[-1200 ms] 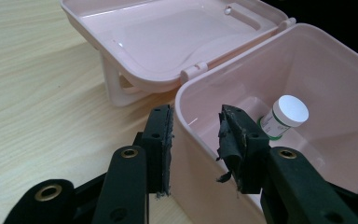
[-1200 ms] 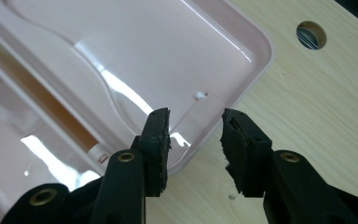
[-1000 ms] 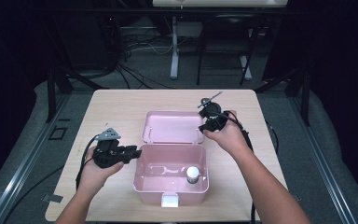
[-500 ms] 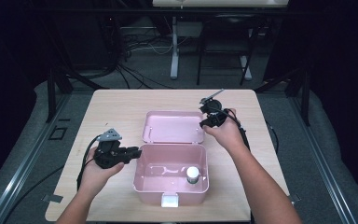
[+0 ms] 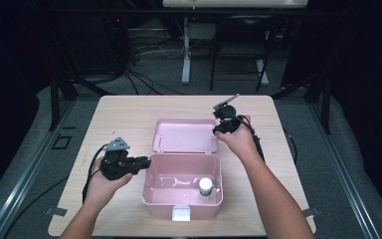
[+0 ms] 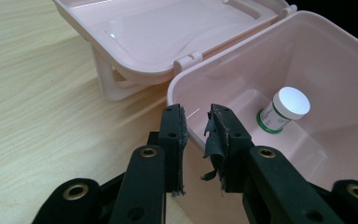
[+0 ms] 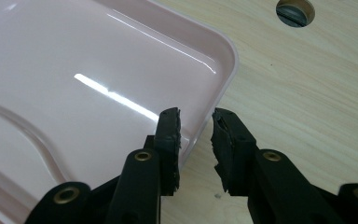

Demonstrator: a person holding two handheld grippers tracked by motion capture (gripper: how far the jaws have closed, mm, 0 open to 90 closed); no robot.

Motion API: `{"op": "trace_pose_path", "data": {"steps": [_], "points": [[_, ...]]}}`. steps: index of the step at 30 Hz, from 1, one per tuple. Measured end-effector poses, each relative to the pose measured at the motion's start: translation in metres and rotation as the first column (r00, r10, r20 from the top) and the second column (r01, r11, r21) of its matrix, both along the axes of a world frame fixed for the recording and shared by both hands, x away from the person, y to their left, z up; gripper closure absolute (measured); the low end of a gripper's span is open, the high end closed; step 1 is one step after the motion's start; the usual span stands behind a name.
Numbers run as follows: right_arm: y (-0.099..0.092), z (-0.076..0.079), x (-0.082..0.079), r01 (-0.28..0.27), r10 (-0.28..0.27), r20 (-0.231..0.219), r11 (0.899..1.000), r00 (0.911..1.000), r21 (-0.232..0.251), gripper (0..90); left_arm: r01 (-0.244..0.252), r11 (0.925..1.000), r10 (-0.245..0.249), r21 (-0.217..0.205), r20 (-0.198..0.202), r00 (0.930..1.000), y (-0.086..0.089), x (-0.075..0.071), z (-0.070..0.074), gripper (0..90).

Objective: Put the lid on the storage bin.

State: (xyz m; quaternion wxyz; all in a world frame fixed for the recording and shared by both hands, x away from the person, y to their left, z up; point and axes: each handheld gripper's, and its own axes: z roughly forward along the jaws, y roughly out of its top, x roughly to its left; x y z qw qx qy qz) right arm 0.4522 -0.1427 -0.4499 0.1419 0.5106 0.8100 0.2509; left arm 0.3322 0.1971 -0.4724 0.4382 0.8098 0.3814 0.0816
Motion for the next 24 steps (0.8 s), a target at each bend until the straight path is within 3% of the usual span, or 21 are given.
{"op": "trace_pose_path", "data": {"steps": [11, 16, 24], "points": [[0.0, -0.007, 0.011, 0.073, -0.072, -0.026, 0.996, 0.9971, 0.043, 76.0, 0.001, 1.0, -0.001, 0.001, 0.003, 1.0, 0.0, 0.0, 0.0, 75.2], [0.001, -0.014, 0.018, 0.132, -0.129, -0.045, 0.99, 0.9906, 0.054, 76.3, 0.0, 1.0, 0.0, 0.0, 0.003, 1.0, 0.0, 0.0, 0.0, 75.2], [0.0, -0.018, 0.023, 0.181, -0.176, -0.077, 0.981, 0.9815, 0.073, 77.4, -0.001, 1.0, 0.001, -0.001, 0.003, 1.0, 0.0, 0.0, 0.0, 75.2]]}}
